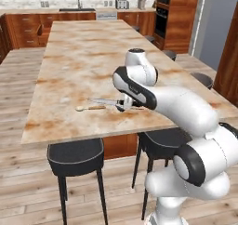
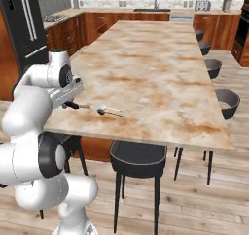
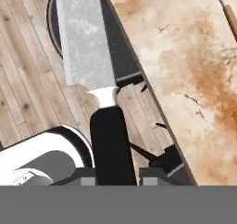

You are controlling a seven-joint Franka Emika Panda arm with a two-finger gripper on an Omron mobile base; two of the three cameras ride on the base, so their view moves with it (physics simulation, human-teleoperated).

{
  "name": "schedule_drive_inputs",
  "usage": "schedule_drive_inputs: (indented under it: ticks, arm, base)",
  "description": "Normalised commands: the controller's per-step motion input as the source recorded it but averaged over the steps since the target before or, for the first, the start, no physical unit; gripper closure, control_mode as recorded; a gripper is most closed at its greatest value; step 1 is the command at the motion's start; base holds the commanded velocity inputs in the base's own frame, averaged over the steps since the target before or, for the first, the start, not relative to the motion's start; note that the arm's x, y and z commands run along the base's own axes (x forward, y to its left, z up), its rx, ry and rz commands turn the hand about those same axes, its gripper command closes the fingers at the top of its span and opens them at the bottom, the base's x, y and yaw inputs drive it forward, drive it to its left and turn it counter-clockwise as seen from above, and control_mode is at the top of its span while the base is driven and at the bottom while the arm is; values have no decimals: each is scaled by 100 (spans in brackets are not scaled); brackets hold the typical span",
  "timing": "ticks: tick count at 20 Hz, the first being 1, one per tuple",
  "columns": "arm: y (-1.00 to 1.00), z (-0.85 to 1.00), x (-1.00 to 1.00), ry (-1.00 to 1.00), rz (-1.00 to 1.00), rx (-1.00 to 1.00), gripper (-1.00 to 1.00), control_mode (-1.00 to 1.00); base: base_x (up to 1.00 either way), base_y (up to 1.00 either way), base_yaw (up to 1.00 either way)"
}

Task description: Pick up the metallic utensils from the counter and place them in the open drawer. Make sure not to pick up any wooden utensils.

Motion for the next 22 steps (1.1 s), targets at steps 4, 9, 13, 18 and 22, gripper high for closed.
schedule_drive_inputs:
  ticks: [4,9,13,18,22]
  arm:
    - [0,0,0,0,0,0,100,100]
    - [0,0,0,0,0,0,100,100]
    - [0,0,0,0,0,0,100,100]
    - [0,0,0,0,0,0,100,100]
    - [0,0,0,0,0,0,100,100]
  base:
    - [-74,37,-2]
    - [-23,90,-11]
    - [0,100,-17]
    - [7,100,-27]
    - [37,100,-40]
